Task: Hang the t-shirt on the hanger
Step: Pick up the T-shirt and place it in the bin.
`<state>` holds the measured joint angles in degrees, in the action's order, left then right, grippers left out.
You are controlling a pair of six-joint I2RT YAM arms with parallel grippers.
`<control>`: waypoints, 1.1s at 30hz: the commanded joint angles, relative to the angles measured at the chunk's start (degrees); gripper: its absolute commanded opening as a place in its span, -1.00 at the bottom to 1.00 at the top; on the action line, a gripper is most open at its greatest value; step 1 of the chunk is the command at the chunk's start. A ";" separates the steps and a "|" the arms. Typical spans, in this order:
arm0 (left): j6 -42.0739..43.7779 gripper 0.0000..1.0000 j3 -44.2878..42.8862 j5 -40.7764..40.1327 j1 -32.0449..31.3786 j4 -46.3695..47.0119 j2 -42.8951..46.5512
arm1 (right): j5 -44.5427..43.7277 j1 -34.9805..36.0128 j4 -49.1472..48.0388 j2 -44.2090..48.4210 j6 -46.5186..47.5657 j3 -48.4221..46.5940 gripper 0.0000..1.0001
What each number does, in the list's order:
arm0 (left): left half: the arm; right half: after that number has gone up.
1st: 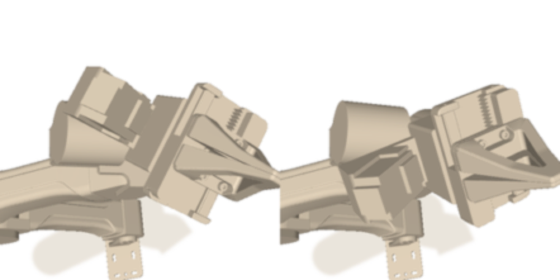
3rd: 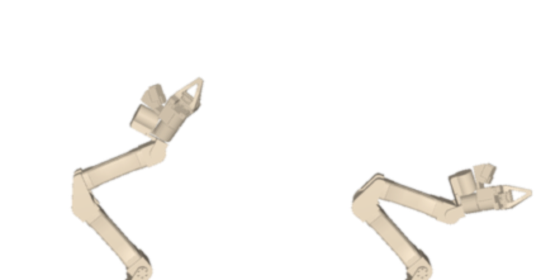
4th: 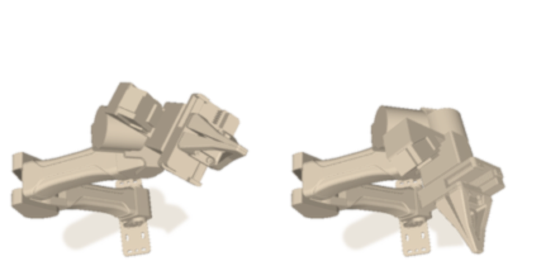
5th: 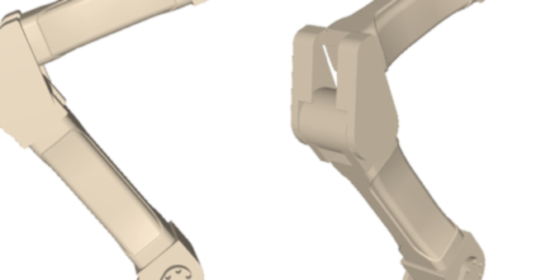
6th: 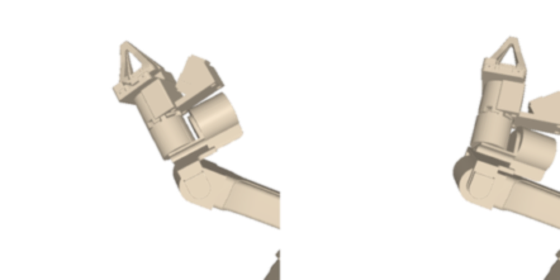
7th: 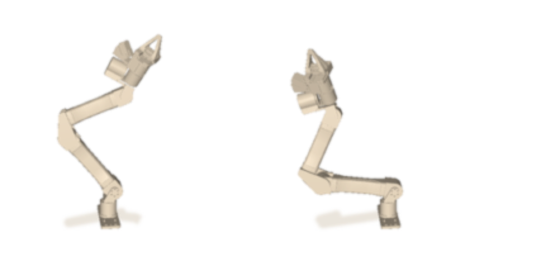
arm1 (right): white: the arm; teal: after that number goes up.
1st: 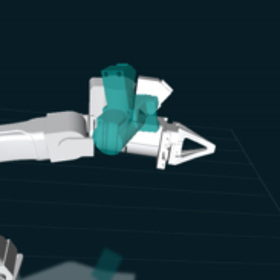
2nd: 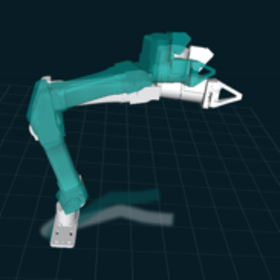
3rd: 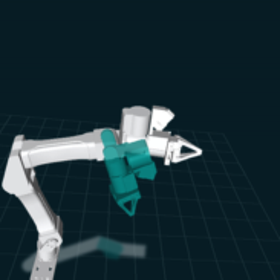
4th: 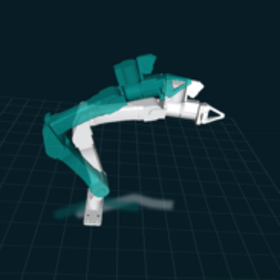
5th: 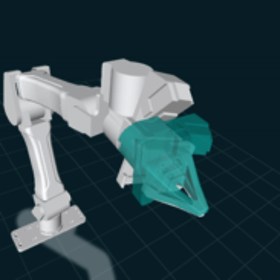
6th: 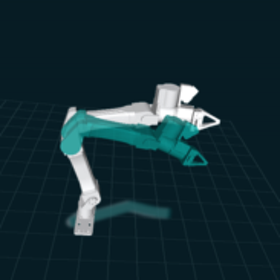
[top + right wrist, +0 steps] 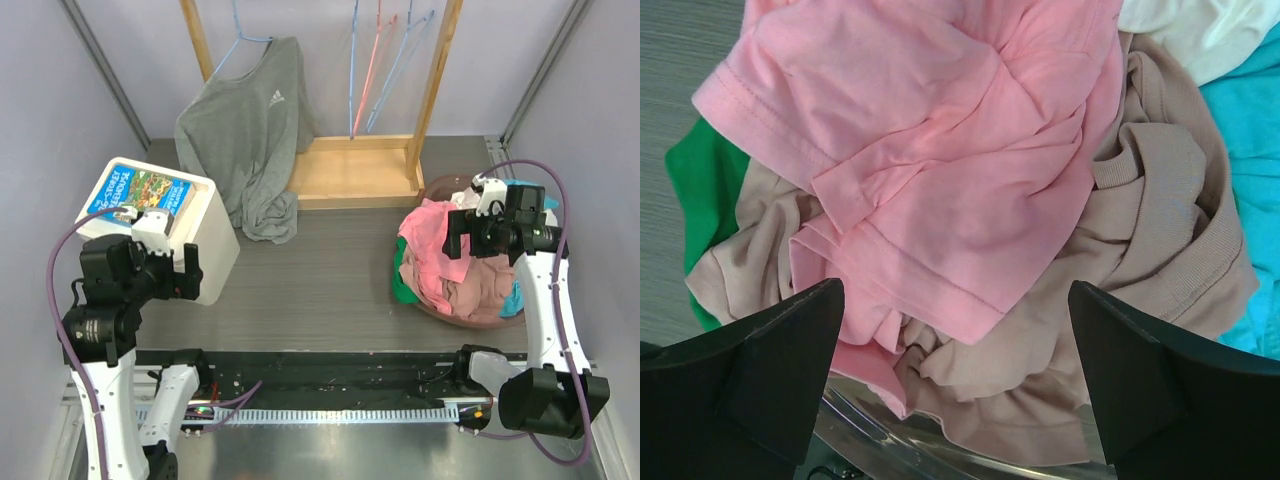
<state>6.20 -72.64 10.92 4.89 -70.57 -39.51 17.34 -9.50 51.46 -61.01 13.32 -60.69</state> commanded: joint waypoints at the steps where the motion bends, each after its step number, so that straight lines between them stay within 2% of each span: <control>1: -0.75 1.00 -1.97 0.41 0.04 2.54 -1.97 | -0.12 0.00 -2.50 -1.65 -1.37 -2.51 1.00; 6: -1.98 0.99 -5.93 5.68 -0.14 2.71 -3.82 | 0.32 0.09 -5.93 -5.34 -2.69 -2.86 1.00; 10: -2.15 0.99 -5.32 9.55 0.04 4.20 -3.12 | 0.15 0.00 -10.66 -11.04 -4.87 -3.47 1.00; 18: -2.94 1.00 -3.39 10.97 0.04 5.53 -1.71 | 1.99 1.76 -20.34 -21.24 -13.14 -6.55 0.99; 23: -2.42 0.99 -3.21 9.39 0.04 5.70 -1.71 | 4.18 1.85 -23.07 -26.69 -15.34 -6.20 0.81; 26: -2.68 1.00 -3.56 9.04 0.04 6.05 -2.06 | 7.42 1.85 -23.86 -27.41 -15.08 -5.50 0.12; 27: -2.77 0.99 -3.65 8.86 0.04 6.14 -2.15 | 7.62 1.85 -23.60 -26.10 -14.73 -5.41 -0.33; 29: -2.77 1.00 -4.00 8.77 -0.05 6.14 -2.68 | 7.88 1.76 -22.73 -23.20 -14.03 -5.58 -0.69; 30: -3.03 1.00 -4.26 8.77 -0.05 6.23 -2.77 | 7.97 1.59 -21.16 -19.71 -13.59 -6.02 -0.97; 33: -3.38 1.00 -4.88 8.95 0.04 6.40 -3.47 | 7.79 1.41 -17.55 -14.50 -10.78 -8.65 -0.98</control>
<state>4.03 -76.01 19.92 4.89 -66.61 -41.89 23.57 -7.86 32.25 -85.38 -0.25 -65.28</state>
